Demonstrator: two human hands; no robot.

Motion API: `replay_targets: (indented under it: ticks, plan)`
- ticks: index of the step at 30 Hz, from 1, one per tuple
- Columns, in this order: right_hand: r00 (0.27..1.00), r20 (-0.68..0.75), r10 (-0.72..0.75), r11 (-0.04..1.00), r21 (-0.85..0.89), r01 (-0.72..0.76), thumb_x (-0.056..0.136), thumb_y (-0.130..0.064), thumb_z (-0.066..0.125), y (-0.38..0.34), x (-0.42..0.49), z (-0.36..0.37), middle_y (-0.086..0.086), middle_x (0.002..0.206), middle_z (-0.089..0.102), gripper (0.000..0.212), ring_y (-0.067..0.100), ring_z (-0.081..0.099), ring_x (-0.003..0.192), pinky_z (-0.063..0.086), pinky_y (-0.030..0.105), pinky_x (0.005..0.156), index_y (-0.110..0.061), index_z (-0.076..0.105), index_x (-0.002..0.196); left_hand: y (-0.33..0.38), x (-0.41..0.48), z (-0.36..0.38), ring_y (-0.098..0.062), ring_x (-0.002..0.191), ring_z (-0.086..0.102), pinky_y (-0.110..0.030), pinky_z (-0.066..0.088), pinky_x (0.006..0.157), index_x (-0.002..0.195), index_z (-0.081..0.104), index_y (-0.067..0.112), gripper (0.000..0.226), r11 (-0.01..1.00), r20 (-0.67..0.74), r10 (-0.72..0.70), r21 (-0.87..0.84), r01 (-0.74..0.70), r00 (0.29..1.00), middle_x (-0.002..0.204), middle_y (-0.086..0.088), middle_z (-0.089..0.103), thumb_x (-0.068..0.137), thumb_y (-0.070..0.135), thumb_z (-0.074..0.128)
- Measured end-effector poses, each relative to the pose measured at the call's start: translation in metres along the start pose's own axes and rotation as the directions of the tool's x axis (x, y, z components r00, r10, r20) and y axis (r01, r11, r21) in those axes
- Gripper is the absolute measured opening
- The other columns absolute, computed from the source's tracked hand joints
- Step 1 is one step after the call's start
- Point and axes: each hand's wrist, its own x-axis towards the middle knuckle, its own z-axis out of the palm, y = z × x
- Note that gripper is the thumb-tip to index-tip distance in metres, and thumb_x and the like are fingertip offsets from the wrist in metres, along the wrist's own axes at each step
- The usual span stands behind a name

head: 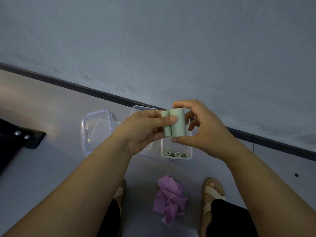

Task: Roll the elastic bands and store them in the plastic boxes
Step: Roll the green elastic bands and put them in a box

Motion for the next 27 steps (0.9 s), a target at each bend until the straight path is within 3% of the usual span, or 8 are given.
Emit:
replay_targets:
  ticks: [2,7,13,18,24,27]
  plan:
    - [1.000,0.002,0.020,0.996,0.085,-0.020,0.064,-0.015,0.084,-0.003,0.000,-0.001,-0.015,0.113,0.052,0.069,0.005,0.052,0.085,0.050,0.023,0.072,-0.040,0.046,0.116,0.002,-0.001,0.000,-0.026,0.097,0.068,-0.030,0.058,0.079,0.111,0.060,-0.005,0.050,0.999,0.032,-0.014,-0.039,0.015,0.999,0.108,-0.019,0.068,0.064,0.012,0.066]
    - [1.000,0.009,0.026,0.984,0.175,-0.028,0.062,-0.014,0.085,-0.004,-0.001,-0.005,-0.010,0.109,0.058,0.060,0.010,0.056,0.093,0.053,0.031,0.078,-0.031,0.055,0.112,0.004,-0.003,0.000,-0.019,0.079,0.071,-0.026,0.059,0.069,0.101,0.063,-0.002,0.039,0.995,0.096,-0.032,-0.089,0.040,0.995,0.091,-0.013,0.072,0.065,0.011,0.062]
    - [0.999,-0.043,-0.020,1.000,-0.002,0.020,0.063,-0.022,0.084,-0.002,0.000,-0.005,-0.016,0.102,0.053,0.053,0.003,0.050,0.085,0.046,0.015,0.068,-0.032,0.054,0.106,0.000,-0.001,0.000,-0.020,0.086,0.070,-0.028,0.058,0.074,0.104,0.065,0.001,0.042,0.999,0.068,-0.037,-0.038,0.039,0.997,0.100,-0.014,0.071,0.064,0.014,0.067]
    - [0.999,-0.044,-0.030,0.992,-0.127,0.024,0.062,-0.027,0.084,0.000,0.000,-0.004,-0.016,0.096,0.051,0.051,0.007,0.047,0.082,0.041,0.010,0.066,-0.037,0.052,0.101,-0.001,-0.001,0.002,-0.017,0.074,0.071,-0.024,0.058,0.066,0.094,0.066,0.002,0.019,0.999,0.013,-0.029,0.017,0.029,0.999,0.085,-0.010,0.073,0.076,0.006,0.064]
    - [0.997,-0.056,-0.061,0.975,-0.216,0.048,0.064,-0.028,0.082,0.005,0.002,0.000,-0.020,0.094,0.049,0.044,-0.003,0.048,0.085,0.042,0.011,0.071,-0.027,0.058,0.101,-0.007,0.000,0.005,-0.021,0.085,0.071,-0.027,0.058,0.075,0.094,0.068,0.004,0.038,0.999,-0.040,-0.006,0.032,0.007,0.999,0.092,-0.012,0.073,0.059,0.018,0.072]
    - [0.997,-0.056,-0.062,0.960,-0.277,0.044,0.064,-0.032,0.080,0.007,0.003,0.002,-0.024,0.093,0.046,0.044,0.001,0.049,0.089,0.047,0.024,0.076,-0.026,0.058,0.101,-0.010,0.000,0.009,-0.016,0.078,0.071,-0.022,0.057,0.067,0.095,0.068,0.004,0.026,0.996,-0.074,0.021,0.086,-0.015,0.997,0.087,-0.009,0.074,0.070,0.011,0.073]
